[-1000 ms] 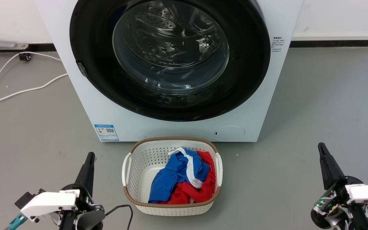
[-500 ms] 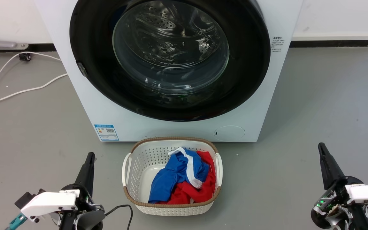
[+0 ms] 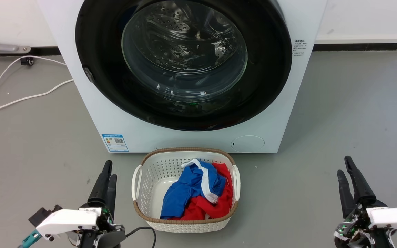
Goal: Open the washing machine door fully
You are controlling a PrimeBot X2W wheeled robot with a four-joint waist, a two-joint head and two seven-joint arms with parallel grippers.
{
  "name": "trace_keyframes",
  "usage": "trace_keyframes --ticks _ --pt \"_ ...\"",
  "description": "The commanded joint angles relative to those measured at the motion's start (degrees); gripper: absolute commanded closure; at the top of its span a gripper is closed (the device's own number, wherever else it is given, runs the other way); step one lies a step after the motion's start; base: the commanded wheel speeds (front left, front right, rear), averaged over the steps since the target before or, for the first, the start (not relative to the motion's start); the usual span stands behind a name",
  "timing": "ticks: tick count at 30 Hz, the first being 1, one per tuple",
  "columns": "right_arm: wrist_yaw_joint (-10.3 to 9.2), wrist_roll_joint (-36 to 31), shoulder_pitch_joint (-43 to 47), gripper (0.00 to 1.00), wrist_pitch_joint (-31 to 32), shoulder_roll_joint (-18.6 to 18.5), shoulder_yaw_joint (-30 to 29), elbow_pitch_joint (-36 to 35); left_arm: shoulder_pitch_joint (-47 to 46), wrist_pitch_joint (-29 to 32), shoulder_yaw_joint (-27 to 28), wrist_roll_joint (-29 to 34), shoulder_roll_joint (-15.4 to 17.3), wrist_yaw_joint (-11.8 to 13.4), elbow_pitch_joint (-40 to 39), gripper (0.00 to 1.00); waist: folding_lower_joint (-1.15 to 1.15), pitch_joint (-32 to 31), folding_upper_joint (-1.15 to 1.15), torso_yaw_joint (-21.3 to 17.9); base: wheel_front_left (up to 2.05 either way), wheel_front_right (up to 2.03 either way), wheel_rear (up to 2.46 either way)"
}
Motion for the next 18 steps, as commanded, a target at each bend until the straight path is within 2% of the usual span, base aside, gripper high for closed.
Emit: trace_keyframes --ticks 1,18 --pt "0.09 -1.09 -0.43 0.00 -0.79 -0.47 0.47 -1.65 -1.30 -0.77 -0.95 1.10 0.30 -0.09 -1.81 0.00 0.00 0.00 0.00 -0.01 0.00 0.00 0.00" --pt "0.10 -18.77 0.34 0.00 -4.85 -1.11 1.34 -4.40 -1.07 -4.65 -3.89 18.25 0.23 -0.12 -6.27 0.00 0.00 -0.12 0.00 0.04 0.00 0.00 0.00"
